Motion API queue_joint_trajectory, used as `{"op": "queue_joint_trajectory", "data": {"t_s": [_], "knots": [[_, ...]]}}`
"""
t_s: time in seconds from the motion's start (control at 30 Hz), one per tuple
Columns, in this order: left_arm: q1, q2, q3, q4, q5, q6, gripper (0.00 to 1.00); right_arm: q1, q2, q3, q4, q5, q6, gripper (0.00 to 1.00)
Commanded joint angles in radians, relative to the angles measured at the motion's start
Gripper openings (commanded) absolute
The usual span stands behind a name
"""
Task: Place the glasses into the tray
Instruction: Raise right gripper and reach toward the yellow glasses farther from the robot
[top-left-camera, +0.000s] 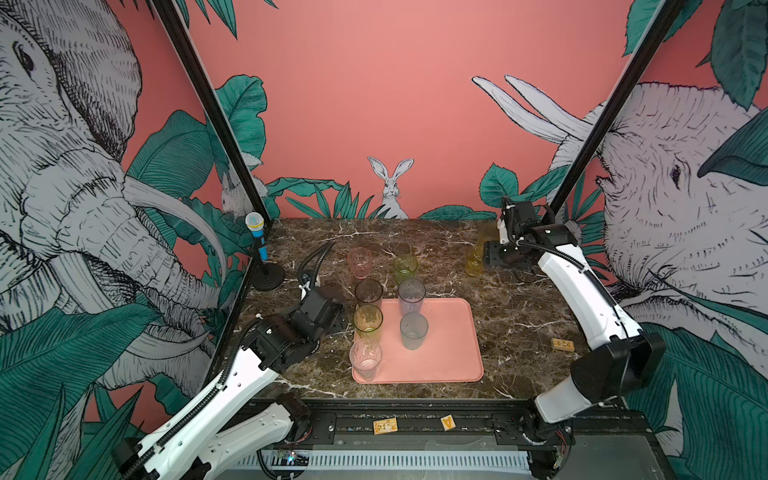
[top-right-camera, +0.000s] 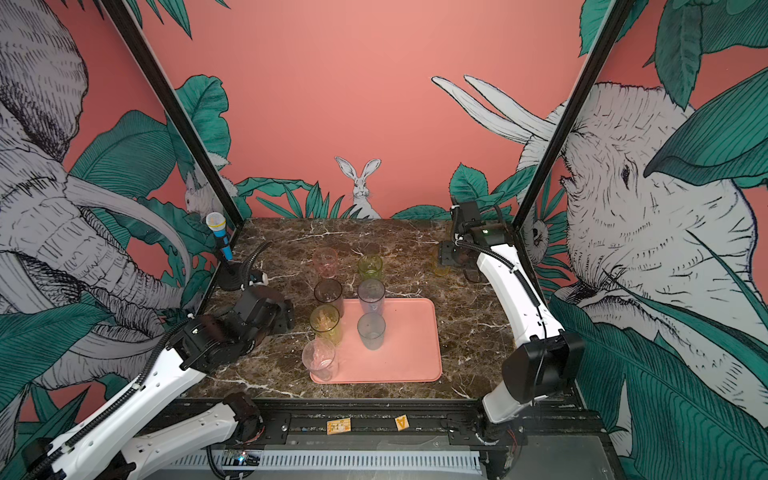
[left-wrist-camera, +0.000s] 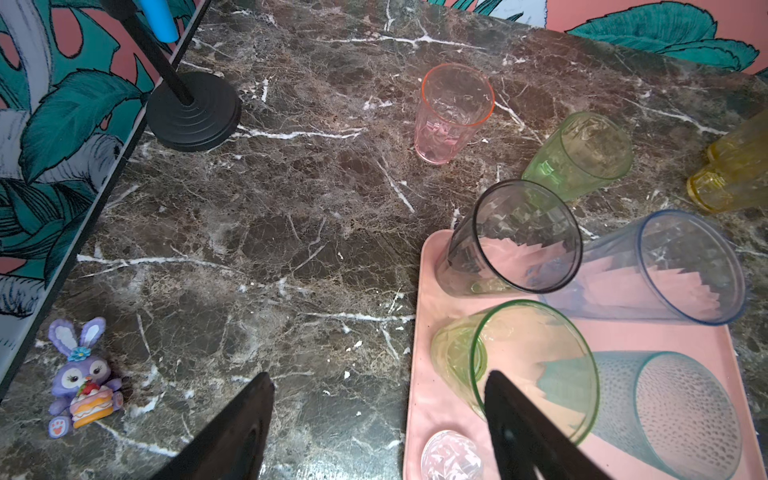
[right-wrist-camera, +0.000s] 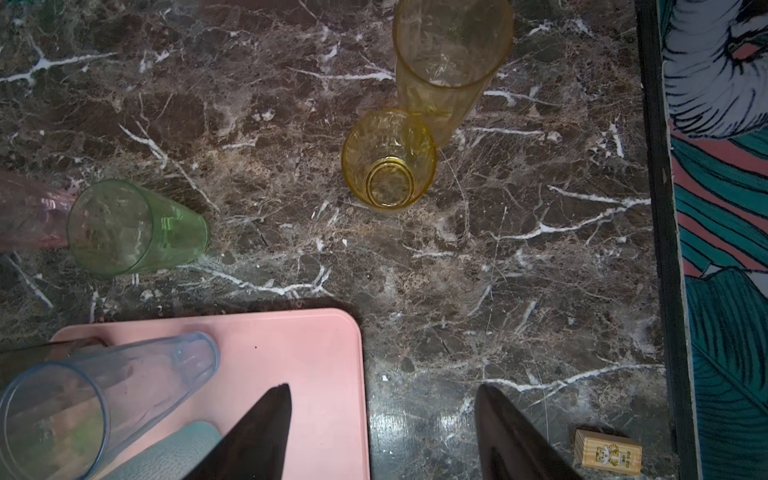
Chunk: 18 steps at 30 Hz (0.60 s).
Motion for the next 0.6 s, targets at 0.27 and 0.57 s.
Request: {"op": "queue_joint_trajectory", "data": {"t_s": [0.27,0.57], "knots": [[0.004,0.032,0.037,0.014,-0.027,0.007,0.82,-0.101,0.17,0.101,0.093,-0.048,-0.008,0.72],[0.004,0.062,0.048,0.02,-0.035,0.018,0.82,-0.167,0.33,0.248,0.107,-0.068,-0.002,0.73]]}}
